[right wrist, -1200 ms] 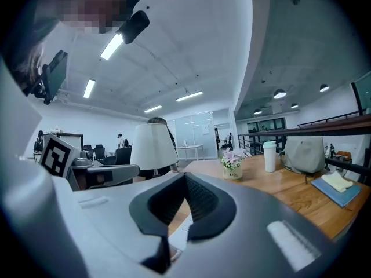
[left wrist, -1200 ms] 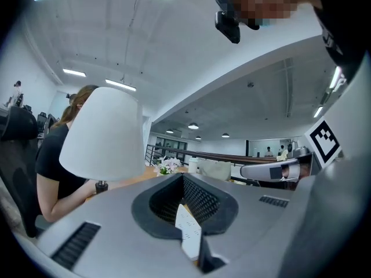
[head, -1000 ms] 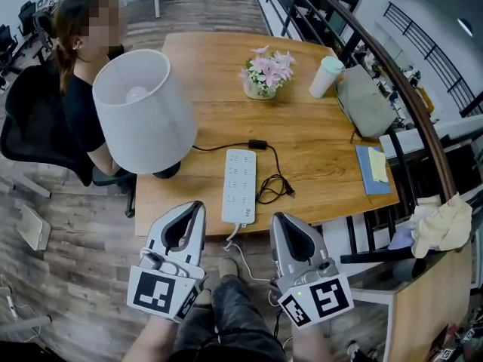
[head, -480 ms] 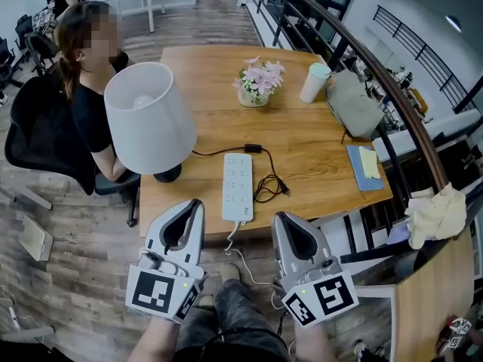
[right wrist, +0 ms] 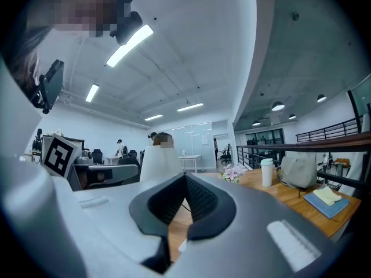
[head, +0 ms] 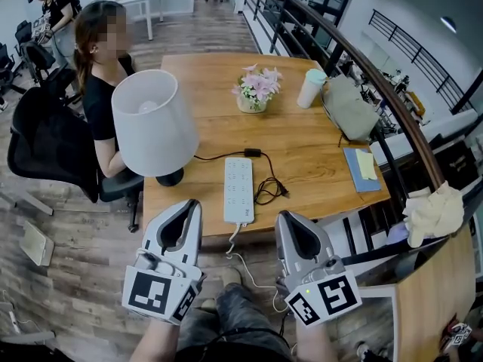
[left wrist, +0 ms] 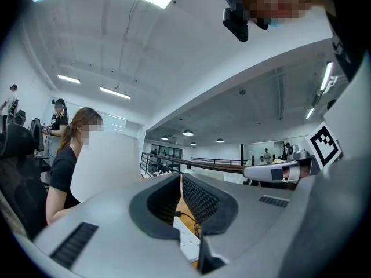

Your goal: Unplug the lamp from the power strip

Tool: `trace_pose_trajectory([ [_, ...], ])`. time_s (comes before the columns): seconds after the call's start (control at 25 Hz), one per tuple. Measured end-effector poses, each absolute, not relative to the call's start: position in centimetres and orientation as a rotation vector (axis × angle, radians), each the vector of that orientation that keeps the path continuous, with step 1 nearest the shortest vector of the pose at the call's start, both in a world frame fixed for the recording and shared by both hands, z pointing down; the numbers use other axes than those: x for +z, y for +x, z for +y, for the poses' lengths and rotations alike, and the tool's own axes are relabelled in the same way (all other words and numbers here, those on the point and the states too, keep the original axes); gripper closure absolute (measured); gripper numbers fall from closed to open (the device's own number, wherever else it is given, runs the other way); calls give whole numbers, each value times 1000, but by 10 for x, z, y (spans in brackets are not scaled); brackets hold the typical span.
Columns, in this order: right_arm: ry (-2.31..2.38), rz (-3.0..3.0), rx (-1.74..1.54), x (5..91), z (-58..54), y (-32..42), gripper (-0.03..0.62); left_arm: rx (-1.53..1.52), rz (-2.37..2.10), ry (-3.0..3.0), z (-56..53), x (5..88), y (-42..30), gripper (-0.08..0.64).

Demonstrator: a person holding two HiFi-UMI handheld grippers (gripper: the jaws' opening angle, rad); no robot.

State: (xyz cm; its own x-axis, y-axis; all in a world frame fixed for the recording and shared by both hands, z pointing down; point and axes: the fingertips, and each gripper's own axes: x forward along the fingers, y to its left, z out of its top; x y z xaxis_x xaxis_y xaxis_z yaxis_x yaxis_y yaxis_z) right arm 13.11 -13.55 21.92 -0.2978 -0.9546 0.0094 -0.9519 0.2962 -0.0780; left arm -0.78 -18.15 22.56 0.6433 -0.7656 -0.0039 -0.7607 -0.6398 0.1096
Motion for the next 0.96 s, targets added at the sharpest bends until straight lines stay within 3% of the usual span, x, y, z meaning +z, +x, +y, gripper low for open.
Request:
trace_pose_trajectory([
  [0.96,-1880,2517,-88,218,-134,131,584,-73,-1287,2762,-180,220,-9,565],
])
